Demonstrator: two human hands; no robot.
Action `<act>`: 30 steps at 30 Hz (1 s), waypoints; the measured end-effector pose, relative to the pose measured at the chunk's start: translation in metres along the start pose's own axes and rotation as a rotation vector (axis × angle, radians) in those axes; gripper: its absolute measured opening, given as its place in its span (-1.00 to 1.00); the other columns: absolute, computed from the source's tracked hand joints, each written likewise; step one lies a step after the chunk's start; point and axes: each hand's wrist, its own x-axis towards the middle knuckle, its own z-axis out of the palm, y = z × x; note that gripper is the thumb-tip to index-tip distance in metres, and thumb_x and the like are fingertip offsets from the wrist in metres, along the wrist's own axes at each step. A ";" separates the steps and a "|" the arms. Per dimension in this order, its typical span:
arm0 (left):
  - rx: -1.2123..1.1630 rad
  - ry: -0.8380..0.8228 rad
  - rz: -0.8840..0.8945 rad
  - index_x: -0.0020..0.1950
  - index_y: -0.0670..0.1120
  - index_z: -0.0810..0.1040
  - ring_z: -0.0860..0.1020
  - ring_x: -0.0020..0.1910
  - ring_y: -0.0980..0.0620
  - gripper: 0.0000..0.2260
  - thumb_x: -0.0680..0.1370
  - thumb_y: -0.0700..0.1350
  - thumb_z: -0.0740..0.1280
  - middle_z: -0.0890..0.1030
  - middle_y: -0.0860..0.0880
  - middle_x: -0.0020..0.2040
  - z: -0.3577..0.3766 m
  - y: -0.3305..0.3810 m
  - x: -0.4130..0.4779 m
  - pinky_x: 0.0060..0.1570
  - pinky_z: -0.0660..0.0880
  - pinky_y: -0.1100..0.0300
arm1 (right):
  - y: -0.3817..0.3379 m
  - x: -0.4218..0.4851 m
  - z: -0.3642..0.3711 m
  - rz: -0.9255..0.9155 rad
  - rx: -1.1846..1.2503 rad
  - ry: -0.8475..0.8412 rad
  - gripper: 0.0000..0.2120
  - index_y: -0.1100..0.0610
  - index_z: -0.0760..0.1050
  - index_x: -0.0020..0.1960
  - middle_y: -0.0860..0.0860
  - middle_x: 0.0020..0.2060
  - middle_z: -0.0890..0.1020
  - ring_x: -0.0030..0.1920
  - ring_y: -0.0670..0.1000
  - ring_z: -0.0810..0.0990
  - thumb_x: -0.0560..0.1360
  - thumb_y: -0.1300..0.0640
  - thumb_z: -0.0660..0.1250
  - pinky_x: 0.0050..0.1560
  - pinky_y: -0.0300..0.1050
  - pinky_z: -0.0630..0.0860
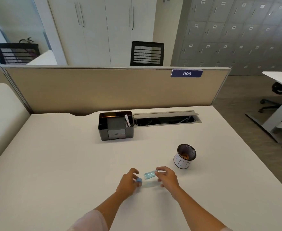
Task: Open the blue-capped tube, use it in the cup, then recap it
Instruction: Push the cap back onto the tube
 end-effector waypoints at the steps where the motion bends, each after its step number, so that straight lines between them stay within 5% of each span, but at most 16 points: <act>1: -0.063 0.012 -0.012 0.10 -0.06 0.49 0.57 -0.23 0.05 -0.76 0.49 -0.16 0.45 0.61 -0.01 -0.06 -0.005 0.001 -0.001 -0.23 0.49 0.34 | -0.003 0.000 0.002 -0.002 0.007 -0.002 -0.89 0.00 0.60 0.01 0.04 -0.15 0.70 -0.26 -0.02 0.62 0.49 0.08 0.41 -0.31 -0.14 0.54; 5: -0.287 0.057 -0.009 0.02 -0.12 0.60 0.60 -0.23 0.02 -0.88 0.50 -0.17 0.44 0.67 -0.10 -0.05 -0.025 0.000 -0.004 -0.11 0.56 0.17 | -0.014 -0.003 0.007 0.003 0.042 -0.007 -0.91 -0.04 0.59 0.00 0.01 -0.14 0.71 -0.26 -0.05 0.63 0.50 0.07 0.39 -0.32 -0.16 0.54; 10: -0.520 -0.033 -0.072 0.11 -0.05 0.62 0.68 -0.10 0.03 -0.83 0.55 -0.06 0.39 0.71 -0.05 -0.02 -0.049 0.005 -0.016 -0.08 0.53 0.20 | -0.026 -0.009 0.019 0.029 0.093 -0.068 -0.89 -0.03 0.59 0.04 0.02 -0.07 0.71 -0.26 -0.05 0.64 0.52 0.08 0.35 -0.27 -0.15 0.49; 30: -0.607 0.037 -0.124 0.18 0.11 0.60 0.60 0.17 0.03 -0.79 0.56 0.07 0.32 0.66 0.03 0.15 -0.076 0.009 -0.034 0.10 0.52 0.06 | -0.054 -0.027 0.053 0.020 0.153 -0.129 -0.87 -0.04 0.57 0.08 -0.02 -0.06 0.69 -0.24 -0.05 0.66 0.57 0.07 0.28 -0.21 -0.16 0.52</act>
